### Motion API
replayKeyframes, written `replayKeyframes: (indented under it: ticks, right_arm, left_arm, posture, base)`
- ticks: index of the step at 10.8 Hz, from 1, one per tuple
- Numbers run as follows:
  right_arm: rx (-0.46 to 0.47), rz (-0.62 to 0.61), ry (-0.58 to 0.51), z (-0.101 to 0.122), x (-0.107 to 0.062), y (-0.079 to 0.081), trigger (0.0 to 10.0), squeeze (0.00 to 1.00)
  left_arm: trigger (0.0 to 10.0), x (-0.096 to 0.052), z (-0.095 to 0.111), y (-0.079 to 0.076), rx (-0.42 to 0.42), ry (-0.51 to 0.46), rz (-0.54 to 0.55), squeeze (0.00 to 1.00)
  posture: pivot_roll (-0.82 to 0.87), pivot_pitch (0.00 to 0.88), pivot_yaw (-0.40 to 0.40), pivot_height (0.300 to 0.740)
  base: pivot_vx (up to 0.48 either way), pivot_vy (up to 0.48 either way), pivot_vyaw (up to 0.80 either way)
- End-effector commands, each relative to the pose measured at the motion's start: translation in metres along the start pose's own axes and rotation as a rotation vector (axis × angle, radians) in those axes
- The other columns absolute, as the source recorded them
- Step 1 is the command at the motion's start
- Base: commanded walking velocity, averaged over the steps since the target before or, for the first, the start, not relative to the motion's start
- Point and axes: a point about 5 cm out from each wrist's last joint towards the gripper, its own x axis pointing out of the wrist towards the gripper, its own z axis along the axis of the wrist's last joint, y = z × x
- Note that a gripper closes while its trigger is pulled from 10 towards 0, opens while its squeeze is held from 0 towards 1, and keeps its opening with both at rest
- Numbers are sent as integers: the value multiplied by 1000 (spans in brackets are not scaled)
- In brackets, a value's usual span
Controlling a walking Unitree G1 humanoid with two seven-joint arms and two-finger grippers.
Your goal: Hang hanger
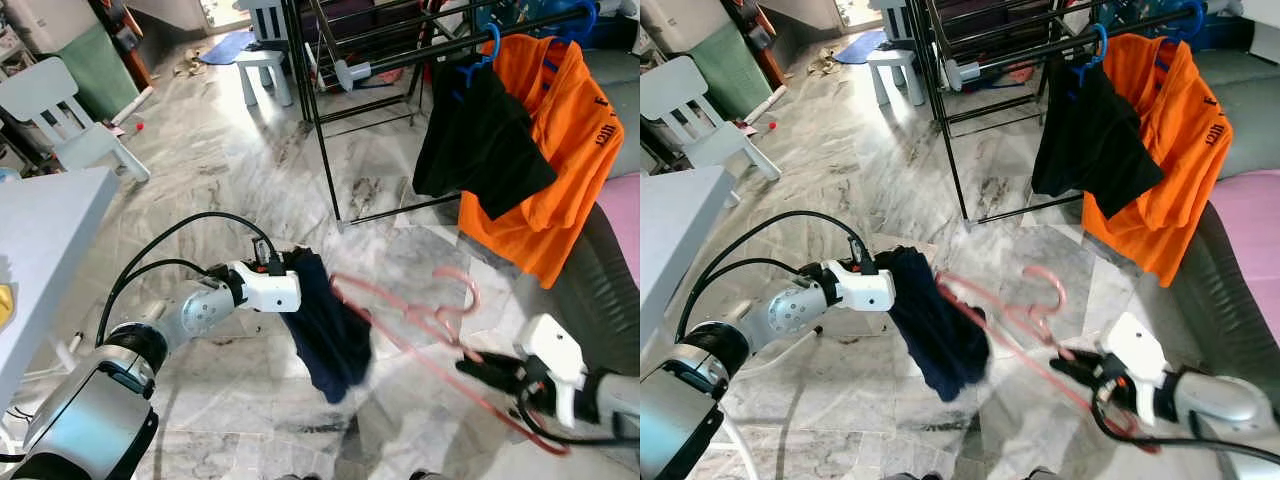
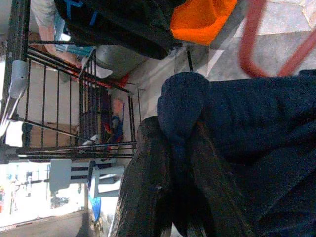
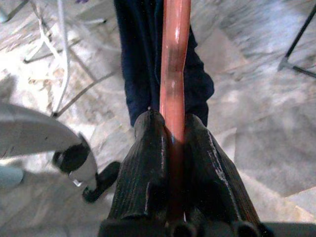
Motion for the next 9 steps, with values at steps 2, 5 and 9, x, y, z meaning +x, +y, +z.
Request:
replayKeyframes:
  ticks: [2, 5, 9]
  right_arm:
    - [-2, 65, 10, 0, 1, 9, 10000, 0]
    - [6, 120, 40, -3, 4, 16, 10000, 0]
    - [-23, 57, -7, 4, 15, 10, 10000, 0]
  left_arm:
    - [10000, -4, -5, 7, 10, 21, 20, 0]
    - [10000, -6, -8, 10, 22, 30, 42, 0]
    - [10000, -6, -1, 12, -32, -32, 89, 0]
  posture:
    - [-96, 110, 193, 740]
    - [-85, 110, 196, 740]
    - [-82, 115, 202, 740]
  base:
    - [0, 0, 0]
    - [0, 0, 0]
    - [0, 0, 0]
